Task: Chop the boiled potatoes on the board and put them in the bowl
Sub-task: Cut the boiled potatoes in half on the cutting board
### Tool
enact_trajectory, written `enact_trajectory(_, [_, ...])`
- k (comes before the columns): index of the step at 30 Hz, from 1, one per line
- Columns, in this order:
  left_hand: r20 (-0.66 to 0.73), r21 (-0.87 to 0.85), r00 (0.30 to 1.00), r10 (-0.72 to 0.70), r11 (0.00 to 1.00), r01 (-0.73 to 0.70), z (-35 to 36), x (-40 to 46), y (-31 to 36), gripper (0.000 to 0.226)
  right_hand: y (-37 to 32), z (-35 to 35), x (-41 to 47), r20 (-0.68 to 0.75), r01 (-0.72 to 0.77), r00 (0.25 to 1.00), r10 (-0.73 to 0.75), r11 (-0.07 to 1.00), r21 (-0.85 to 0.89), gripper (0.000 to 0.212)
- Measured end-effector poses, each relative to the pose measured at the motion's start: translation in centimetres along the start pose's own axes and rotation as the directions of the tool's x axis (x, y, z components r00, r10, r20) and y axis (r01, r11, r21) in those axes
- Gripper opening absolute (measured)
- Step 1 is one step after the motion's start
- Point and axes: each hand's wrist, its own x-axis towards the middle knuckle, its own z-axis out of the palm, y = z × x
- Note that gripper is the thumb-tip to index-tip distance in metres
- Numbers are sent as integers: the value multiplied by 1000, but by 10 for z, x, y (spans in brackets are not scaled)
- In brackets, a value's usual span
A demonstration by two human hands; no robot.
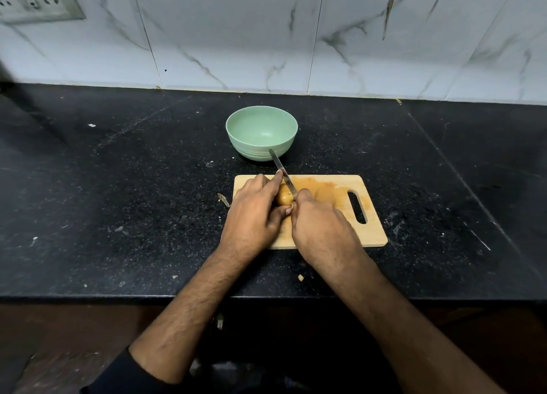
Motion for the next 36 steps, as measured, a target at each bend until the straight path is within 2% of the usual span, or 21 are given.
enact_trajectory(7, [-12, -15, 1000, -22, 1000, 22, 1, -1, 2, 63, 17, -4, -11, 107, 16, 994, -20, 999, 39, 24])
enact_trajectory(12, [-5, -31, 1000, -27, 999, 27, 0, 1, 3, 60, 12, -2, -15, 101, -18, 995, 22, 999, -37, 18])
enact_trajectory(26, [-20, -23, 999, -26, 999, 26, 1, -2, 4, 56, 10, -3, -13, 120, -2, 993, 15, 994, -106, 23])
enact_trajectory(31, [-15, -52, 999, -47, 998, 46, 1, -2, 2, 54, 3, 0, -2, 141, 9, 990, 10, 991, -136, 29])
enact_trajectory(36, [-13, -96, 995, -100, 991, 98, 2, 0, -2, 55, 15, 2, -21, 213, 22, 977, 19, 981, -190, 22])
